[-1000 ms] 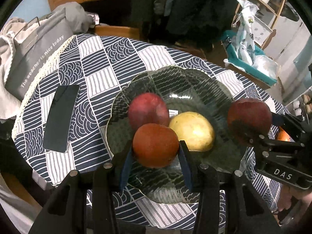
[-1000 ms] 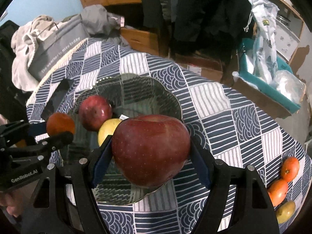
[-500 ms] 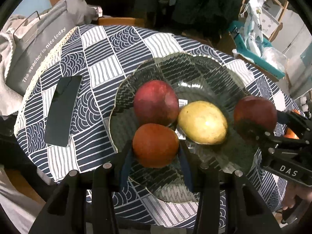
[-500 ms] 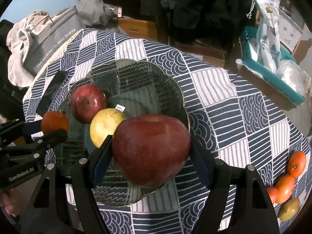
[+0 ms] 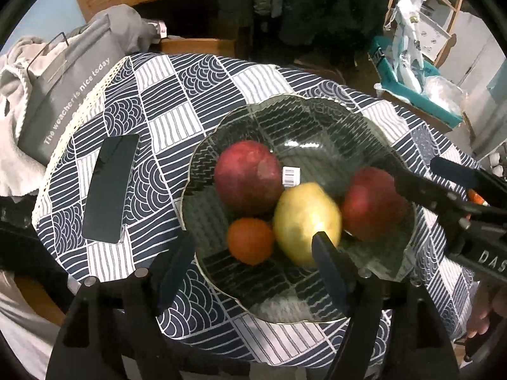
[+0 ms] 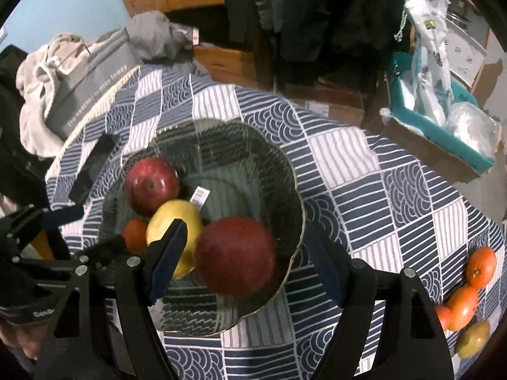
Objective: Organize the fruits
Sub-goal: 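Open the left tool over the bowl while the right tool releases the apple, then withdraw both open tools from the bowl toward the remaining fruits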
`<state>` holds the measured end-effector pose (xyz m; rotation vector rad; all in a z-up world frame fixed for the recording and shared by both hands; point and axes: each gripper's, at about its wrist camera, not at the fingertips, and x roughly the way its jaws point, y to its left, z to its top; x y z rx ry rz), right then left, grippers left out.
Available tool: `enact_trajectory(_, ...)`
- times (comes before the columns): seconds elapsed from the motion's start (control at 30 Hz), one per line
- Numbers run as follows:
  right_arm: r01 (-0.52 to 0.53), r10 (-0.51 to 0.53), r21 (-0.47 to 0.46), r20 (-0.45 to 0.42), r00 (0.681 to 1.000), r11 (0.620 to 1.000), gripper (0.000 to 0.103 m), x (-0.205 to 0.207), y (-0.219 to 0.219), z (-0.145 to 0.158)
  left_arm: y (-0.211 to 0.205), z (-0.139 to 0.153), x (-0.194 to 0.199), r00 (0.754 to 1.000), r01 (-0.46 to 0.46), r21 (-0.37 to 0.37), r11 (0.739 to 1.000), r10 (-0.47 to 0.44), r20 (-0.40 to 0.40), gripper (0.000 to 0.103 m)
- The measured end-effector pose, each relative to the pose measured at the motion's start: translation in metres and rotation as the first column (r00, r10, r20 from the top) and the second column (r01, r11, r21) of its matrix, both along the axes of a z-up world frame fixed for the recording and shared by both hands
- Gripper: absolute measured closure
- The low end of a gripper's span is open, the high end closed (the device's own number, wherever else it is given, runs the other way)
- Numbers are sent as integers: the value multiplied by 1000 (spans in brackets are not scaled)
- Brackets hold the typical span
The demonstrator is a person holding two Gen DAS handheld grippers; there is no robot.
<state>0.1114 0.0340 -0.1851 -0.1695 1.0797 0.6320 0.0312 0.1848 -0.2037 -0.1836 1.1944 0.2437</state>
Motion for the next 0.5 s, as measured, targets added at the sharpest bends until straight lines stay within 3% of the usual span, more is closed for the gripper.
enact_trajectory(0.5, 86, -91, 42, 141, 986, 995, 25, -18, -38, 66, -26, 53, -5, 990, 56, -21, 998, -53, 128, 26)
